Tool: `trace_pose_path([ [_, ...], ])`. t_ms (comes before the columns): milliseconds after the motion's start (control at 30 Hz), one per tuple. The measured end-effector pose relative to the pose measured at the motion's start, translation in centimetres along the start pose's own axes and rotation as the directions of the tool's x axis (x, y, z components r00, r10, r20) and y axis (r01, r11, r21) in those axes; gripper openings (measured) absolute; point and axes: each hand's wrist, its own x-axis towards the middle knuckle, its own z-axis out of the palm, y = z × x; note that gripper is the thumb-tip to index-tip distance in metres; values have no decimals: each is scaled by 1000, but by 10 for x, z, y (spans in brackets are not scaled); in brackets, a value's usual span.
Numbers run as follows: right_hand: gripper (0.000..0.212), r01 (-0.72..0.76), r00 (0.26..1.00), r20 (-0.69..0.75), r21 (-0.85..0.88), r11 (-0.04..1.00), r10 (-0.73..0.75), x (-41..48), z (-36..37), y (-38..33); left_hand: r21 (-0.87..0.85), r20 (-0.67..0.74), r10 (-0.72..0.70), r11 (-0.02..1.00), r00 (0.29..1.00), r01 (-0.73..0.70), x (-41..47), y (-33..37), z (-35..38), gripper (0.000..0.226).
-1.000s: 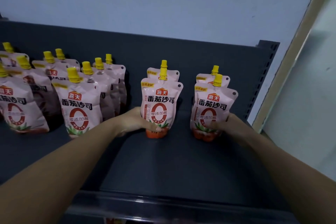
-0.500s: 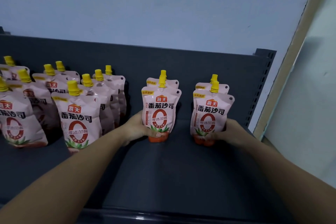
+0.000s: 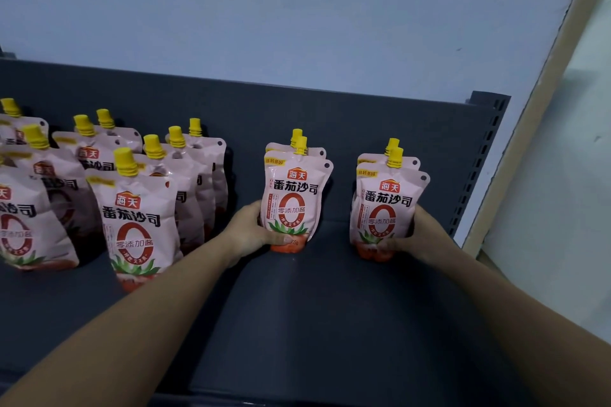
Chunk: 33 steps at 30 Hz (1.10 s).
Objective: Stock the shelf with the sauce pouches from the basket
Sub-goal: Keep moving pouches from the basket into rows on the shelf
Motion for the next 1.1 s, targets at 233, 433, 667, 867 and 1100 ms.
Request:
trace_pose_path([
  [233,65,-63,998,-16,1,998,63,-8,0,-7,-31,-6,14,999,1000,-14,-10,2,0,58],
  [433,43,-79,959,-257,150,985,116,-36,6,-19,-75,29,20,997,999,-18,-25,6,-2,52],
  [667,41,308,948,-93,27,951,-305,-67,39,-57,-287,78,15,958,997,8,-47,34,13,37],
  [867,86,393,900,-11,449,803,-435,-79,79,-94,-338,81,52,941,995,-22,-63,66,9,33],
  [1100,57,300,943,-71,605,738,-325,-77,84,-109,-263,94,239,942,966,-208,-89,69,-6,42],
])
